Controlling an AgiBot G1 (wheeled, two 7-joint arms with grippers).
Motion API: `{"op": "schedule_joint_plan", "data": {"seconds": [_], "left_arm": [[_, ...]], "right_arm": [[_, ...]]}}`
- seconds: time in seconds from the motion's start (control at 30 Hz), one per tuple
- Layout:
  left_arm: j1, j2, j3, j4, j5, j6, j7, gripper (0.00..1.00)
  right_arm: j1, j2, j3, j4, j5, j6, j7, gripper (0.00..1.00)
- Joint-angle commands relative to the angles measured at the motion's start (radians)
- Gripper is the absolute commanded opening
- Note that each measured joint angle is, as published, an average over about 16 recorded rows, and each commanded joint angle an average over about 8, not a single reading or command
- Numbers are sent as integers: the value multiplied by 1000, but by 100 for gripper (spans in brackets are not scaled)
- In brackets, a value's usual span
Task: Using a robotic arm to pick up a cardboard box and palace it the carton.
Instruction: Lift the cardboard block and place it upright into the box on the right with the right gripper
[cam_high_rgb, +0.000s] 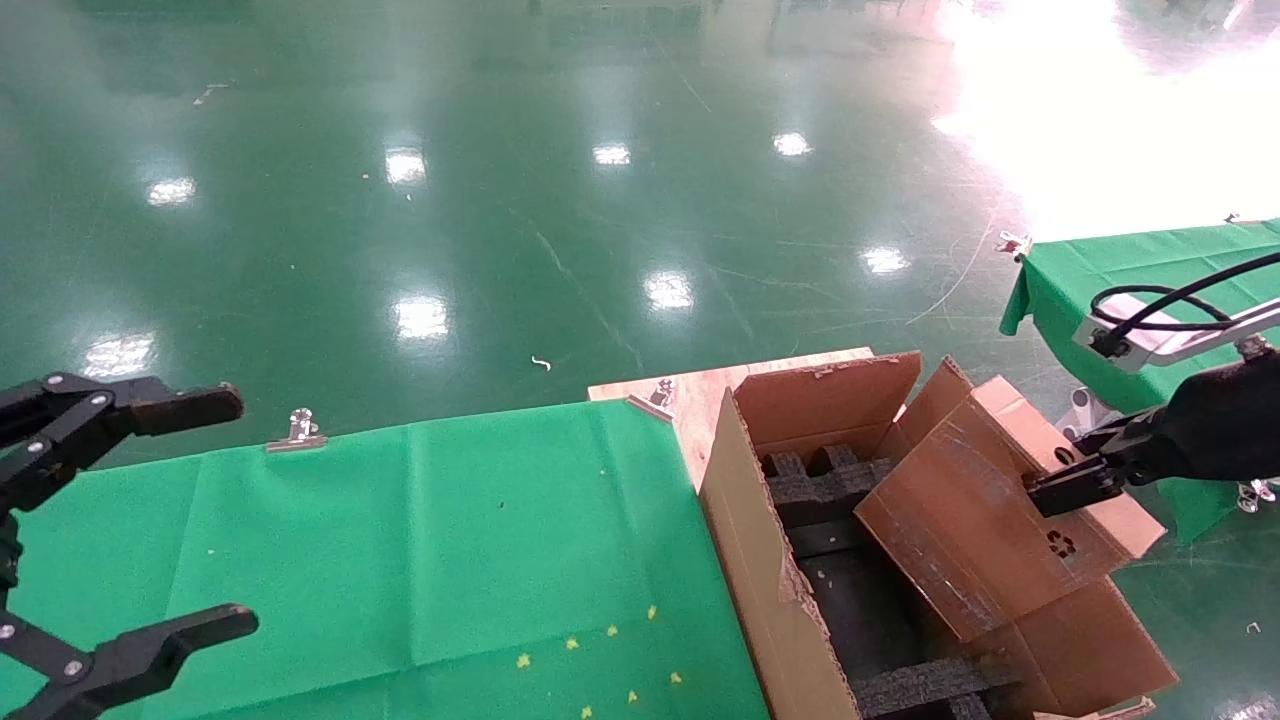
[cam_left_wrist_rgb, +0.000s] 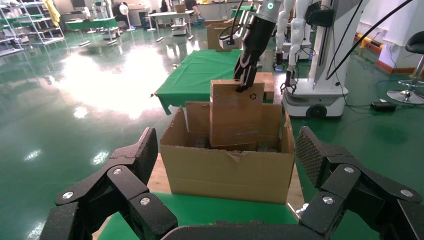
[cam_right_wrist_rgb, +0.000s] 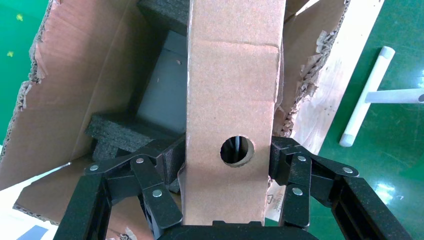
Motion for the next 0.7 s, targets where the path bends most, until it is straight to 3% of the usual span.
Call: {"op": "schedule_joint_plan", "data": {"seconds": [0.03,0.33,0.7], "left_arm": [[0,0,0,0,0,0,0,100],[0,0,0,0,0,0,0,100],[0,0,0,0,0,0,0,100]], "right_arm": [[-1,-2,2,-7,5,-6,-6,0],[-26,-28,-24,34,-30,39,113,0],[11,-33,-81,206,-188,95,396,0]]}}
